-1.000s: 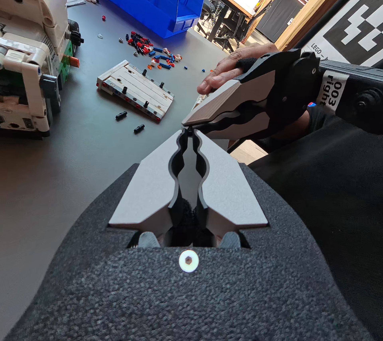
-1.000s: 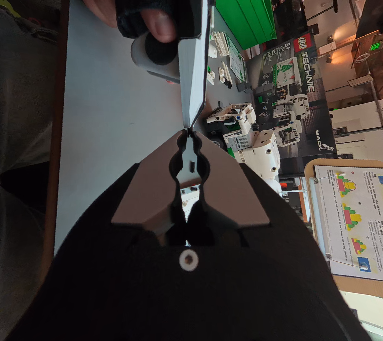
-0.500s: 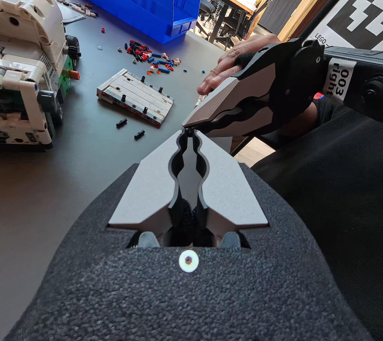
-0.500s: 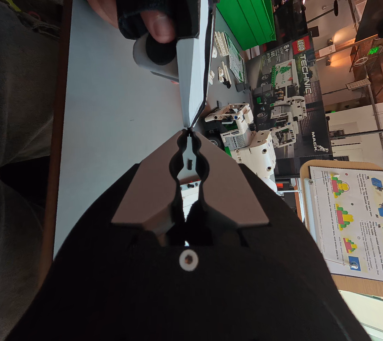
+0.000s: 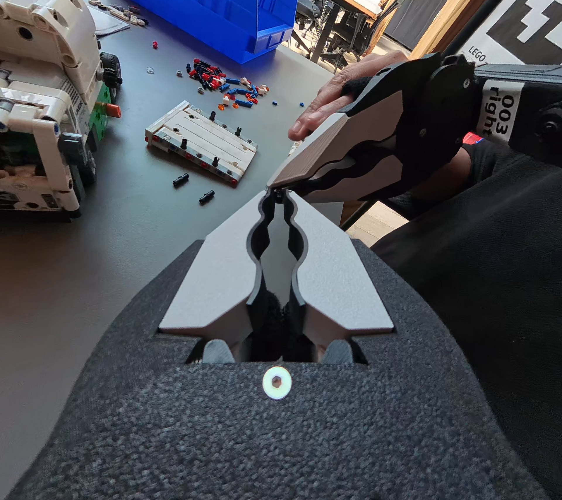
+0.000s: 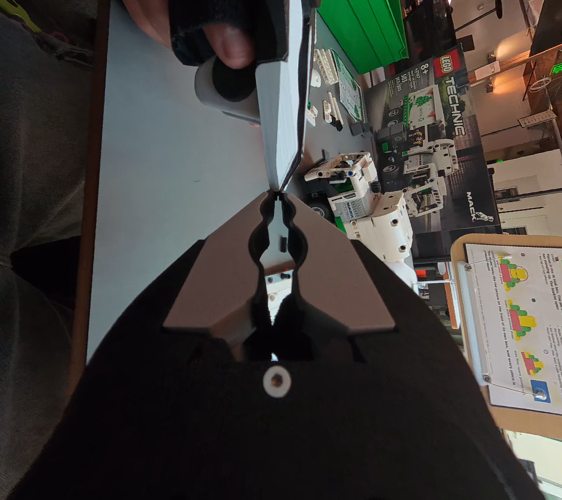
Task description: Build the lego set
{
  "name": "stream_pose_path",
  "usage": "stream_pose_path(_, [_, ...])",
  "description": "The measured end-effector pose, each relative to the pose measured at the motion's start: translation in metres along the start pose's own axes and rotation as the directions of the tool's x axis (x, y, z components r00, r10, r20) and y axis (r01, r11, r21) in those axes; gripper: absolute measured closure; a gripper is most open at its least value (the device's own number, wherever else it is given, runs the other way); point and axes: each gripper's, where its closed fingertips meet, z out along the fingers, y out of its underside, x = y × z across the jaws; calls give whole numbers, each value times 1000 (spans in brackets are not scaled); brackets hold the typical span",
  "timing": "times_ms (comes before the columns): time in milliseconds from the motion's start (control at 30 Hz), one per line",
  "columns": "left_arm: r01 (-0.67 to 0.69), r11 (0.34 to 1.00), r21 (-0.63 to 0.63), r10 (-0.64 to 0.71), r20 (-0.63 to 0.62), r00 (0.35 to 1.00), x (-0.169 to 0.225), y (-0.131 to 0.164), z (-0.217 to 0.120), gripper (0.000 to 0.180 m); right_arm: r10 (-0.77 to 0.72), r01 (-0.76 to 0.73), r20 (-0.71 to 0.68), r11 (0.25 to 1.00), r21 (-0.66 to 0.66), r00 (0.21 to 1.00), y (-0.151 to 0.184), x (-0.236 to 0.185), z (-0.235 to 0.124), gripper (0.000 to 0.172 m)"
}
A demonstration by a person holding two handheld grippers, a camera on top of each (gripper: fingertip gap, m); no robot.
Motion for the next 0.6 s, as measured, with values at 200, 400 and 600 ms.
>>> stream_pose_path(200, [-109, 994, 3, 109, 30, 994, 2, -3, -6, 177, 84, -86, 39, 995, 44, 996, -2, 4, -8, 167])
stream_pose_path(400, [-247, 969, -17, 247, 53, 967, 0, 1, -12, 176, 438, -440, 223, 897, -40, 871, 43, 14, -56, 155])
stream_pose_path(600, [-338, 939, -58, 341, 57, 938, 0, 7, -1, 176, 536, -491, 292, 844, -216, 792, 89, 4, -83, 152])
